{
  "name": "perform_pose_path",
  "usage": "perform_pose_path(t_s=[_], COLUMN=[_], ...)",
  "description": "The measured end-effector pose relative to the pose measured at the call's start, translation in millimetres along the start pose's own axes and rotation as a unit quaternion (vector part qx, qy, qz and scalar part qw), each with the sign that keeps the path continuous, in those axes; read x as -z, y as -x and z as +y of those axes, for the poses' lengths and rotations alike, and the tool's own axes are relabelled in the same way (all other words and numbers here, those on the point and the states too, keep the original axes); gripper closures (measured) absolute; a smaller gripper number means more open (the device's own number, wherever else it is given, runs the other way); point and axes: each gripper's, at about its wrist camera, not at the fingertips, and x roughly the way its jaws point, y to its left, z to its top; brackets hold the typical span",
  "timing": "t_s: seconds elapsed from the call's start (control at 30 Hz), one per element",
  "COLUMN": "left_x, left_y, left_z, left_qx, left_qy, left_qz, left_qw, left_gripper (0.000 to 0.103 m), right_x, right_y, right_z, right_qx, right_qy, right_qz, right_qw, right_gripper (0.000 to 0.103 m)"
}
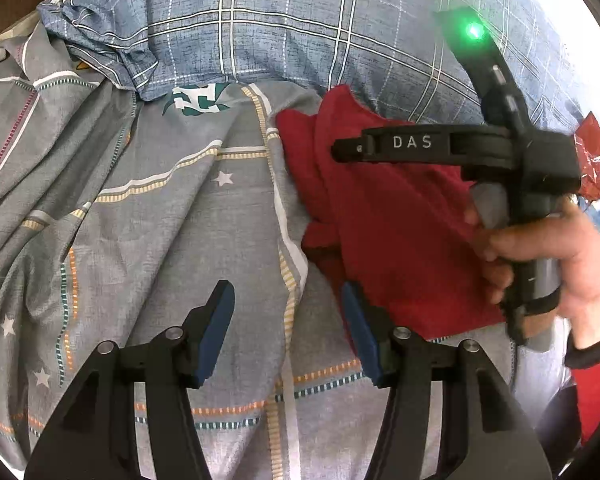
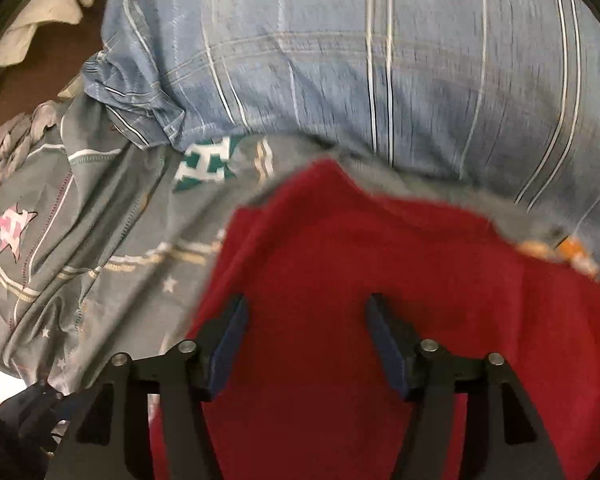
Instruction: Fold small clothes
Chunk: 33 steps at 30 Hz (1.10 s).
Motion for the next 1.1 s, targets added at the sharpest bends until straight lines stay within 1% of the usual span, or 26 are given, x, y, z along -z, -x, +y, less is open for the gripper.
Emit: perform_pose_path(t_s=[0.03, 0.13, 0.23, 0.3, 0.37, 0.47, 0.53, 0.63, 0.7, 0.8, 0.87, 0.93, 1.0, 1.07, 1.1], left_x=[-0.5, -1.5, -3.7, -5.6, -7.5, -8.1, -8.6, -9.5, -9.5, -9.2, -9.2, -9.4, -10.0, -10.1, -10.1], left_y=[-0.6, 0.4, 1.7, 2.5, 2.2, 0.3, -0.8, -1.8, -0.6, -0.7, -2.1, -3.3, -3.9, -3.6, -3.4], left_z=[-0.3, 1.4, 4.4, 6.3, 8.0, 7.5, 7.4, 7.3, 6.1, 4.9, 5.6, 6.6, 7.0, 7.1, 7.1], left_qx=[0.000, 0.004, 0.017, 0.031, 0.039, 0.038, 0.040, 0.045, 0.050, 0.053, 0.051, 0.050, 0.050, 0.052, 0.053], left_qy=[0.001, 0.006, 0.016, 0.029, 0.039, 0.044, 0.047, 0.048, 0.047, 0.045, 0.046, 0.047, 0.049, 0.048, 0.048], left_qz=[0.000, 0.000, -0.001, 0.000, 0.002, 0.005, 0.007, 0.010, 0.009, 0.010, 0.013, 0.015, 0.016, 0.015, 0.015], left_qw=[1.0000, 1.0000, 0.9997, 0.9991, 0.9985, 0.9983, 0.9980, 0.9978, 0.9976, 0.9975, 0.9975, 0.9975, 0.9974, 0.9974, 0.9973], left_gripper=[0.048, 0.047, 0.043, 0.041, 0.040, 0.040, 0.040, 0.040, 0.039, 0.038, 0.038, 0.038, 0.038, 0.038, 0.038], right_x=[2.1, -0.8, -5.1, -7.3, -9.2, -11.6, -11.1, -9.8, -10.0, -12.3, -16.1, -17.4, -16.5, -13.9, -12.2], right_y=[1.7, 3.0, 11.1, 15.2, 16.2, 6.3, -0.9, -8.1, -8.2, -10.9, -18.5, -25.2, -29.6, -32.5, -32.4], right_z=[-2.2, 4.3, 6.1, 10.0, 15.3, 25.8, 30.9, 34.5, 32.4, 32.1, 38.9, 45.4, 51.3, 56.9, 57.7], right_qx=[-0.003, 0.004, -0.017, -0.030, -0.025, -0.022, -0.011, -0.004, -0.004, 0.016, 0.038, 0.056, 0.073, 0.089, 0.095], right_qy=[-0.003, -0.002, -0.016, -0.021, -0.014, -0.001, 0.007, 0.013, 0.011, 0.019, 0.035, 0.052, 0.066, 0.085, 0.093], right_qz=[-0.012, -0.005, 0.006, 0.000, -0.003, 0.011, 0.020, 0.016, 0.015, 0.023, 0.028, 0.032, 0.033, 0.029, 0.025], right_qw=[1.000, 1.000, 1.000, 0.999, 1.000, 1.000, 1.000, 1.000, 1.000, 0.999, 0.998, 0.997, 0.995, 0.992, 0.991], right_gripper=[0.036, 0.036, 0.036, 0.034, 0.032, 0.032, 0.031, 0.027, 0.027, 0.026, 0.023, 0.018, 0.015, 0.017, 0.022])
